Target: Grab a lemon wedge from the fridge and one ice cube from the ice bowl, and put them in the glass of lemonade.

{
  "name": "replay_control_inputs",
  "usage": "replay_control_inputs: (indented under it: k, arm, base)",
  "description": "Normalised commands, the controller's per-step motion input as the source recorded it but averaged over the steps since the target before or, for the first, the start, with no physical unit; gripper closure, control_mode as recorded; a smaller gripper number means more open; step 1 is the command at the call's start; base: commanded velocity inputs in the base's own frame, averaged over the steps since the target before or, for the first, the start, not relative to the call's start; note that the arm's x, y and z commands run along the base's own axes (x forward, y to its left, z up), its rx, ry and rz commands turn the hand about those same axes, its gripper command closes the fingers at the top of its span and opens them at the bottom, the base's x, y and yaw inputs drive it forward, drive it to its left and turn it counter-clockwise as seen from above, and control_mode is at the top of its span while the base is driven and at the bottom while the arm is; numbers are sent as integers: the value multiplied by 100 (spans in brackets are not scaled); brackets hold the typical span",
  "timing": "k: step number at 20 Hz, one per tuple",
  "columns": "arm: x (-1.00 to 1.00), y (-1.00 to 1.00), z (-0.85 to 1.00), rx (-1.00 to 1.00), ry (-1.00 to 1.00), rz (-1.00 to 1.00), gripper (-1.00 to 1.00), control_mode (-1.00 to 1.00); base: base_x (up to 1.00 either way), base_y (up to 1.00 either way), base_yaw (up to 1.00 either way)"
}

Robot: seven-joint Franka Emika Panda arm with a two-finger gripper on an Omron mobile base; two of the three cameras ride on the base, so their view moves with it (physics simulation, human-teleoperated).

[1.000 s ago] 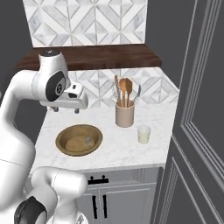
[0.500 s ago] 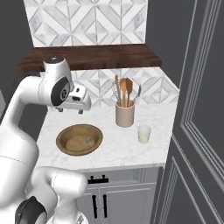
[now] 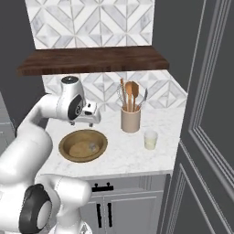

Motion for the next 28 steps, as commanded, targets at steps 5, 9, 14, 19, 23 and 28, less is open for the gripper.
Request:
replay_control_inputs:
  k: [5,9,14,19,23,28]
  arm:
    - [60,28,-51,-3,24,0,-100,-100]
    - [21,0,-51,0,28,1,-100,-100]
    - [23,0,-64,0,24,0,-100,-100]
    - [11,0,-58,0,14,0,-100,-100]
    - [25,0,-52,1,0,0,-100,-100]
    - [19,0,-30,1,0,0,-100,-100]
  base:
    - [0,0,0]
    - [0,0,0]
    - [0,0,0]
    - [0,0,0]
    - [0,0,0]
    - [0,0,0]
